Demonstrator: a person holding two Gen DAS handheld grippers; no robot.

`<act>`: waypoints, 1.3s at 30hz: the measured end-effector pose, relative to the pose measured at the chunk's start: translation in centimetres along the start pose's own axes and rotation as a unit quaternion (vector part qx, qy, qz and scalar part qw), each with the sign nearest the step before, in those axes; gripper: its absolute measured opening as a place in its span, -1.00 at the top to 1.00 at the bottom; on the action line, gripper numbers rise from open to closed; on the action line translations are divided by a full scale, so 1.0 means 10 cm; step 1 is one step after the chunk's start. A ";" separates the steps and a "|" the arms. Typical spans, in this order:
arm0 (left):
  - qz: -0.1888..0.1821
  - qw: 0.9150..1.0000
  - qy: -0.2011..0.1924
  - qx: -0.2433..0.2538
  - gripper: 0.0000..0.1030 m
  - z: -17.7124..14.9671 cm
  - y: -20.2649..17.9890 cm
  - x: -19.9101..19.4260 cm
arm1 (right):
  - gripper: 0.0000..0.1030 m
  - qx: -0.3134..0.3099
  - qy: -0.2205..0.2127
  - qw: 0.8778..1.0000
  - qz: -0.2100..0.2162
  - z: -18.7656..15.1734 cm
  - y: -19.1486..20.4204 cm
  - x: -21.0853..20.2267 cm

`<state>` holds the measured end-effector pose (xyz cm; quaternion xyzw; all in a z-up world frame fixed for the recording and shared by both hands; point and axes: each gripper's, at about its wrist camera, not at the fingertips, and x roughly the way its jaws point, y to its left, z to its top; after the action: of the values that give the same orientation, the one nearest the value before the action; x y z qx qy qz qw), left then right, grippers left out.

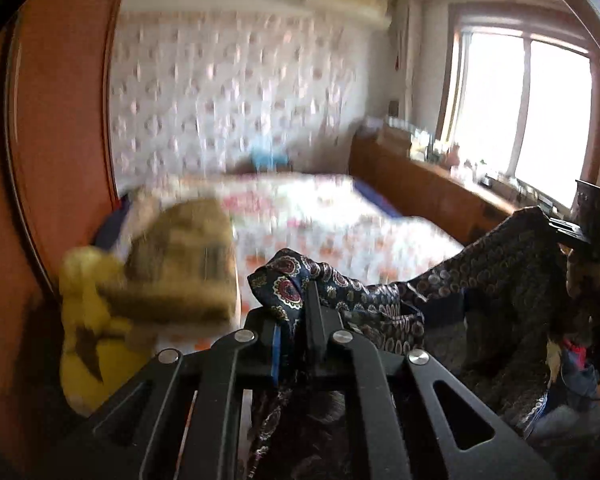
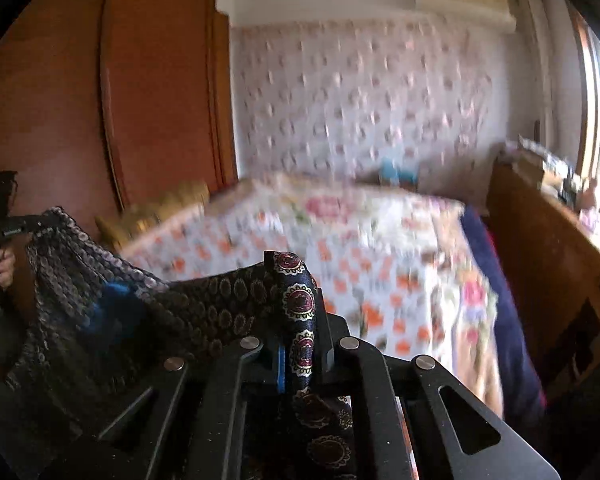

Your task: Fold small clothes

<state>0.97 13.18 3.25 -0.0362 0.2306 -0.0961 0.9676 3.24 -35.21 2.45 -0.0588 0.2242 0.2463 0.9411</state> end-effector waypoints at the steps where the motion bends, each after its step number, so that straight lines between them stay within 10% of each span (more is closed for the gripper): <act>1: 0.001 1.000 -0.014 0.001 0.83 0.08 -0.01 -0.06 | 0.83 -0.006 -0.011 1.000 -0.004 0.10 0.00 -0.08; 13: 0.038 0.995 -0.086 0.016 0.83 1.23 0.19 0.07 | 0.83 -0.032 -0.074 0.994 -0.073 1.36 -0.24 -0.21; 29: 0.093 0.994 0.058 0.002 0.82 0.92 0.60 1.63 | 0.80 0.028 0.101 0.987 -0.119 0.87 -0.38 1.74; 34: 0.101 0.991 0.087 -0.013 0.52 0.77 0.59 1.71 | 0.36 0.049 0.141 0.980 -0.133 1.17 -0.49 1.87; 39: 0.082 0.993 0.084 -0.028 -0.26 0.65 0.65 1.58 | 0.00 0.047 0.137 0.981 -0.133 1.34 -0.41 1.67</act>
<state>18.83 16.52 1.40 -0.0359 0.3156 -0.0125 0.9481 23.54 -28.51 6.88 -0.0764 0.3522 0.0981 0.9276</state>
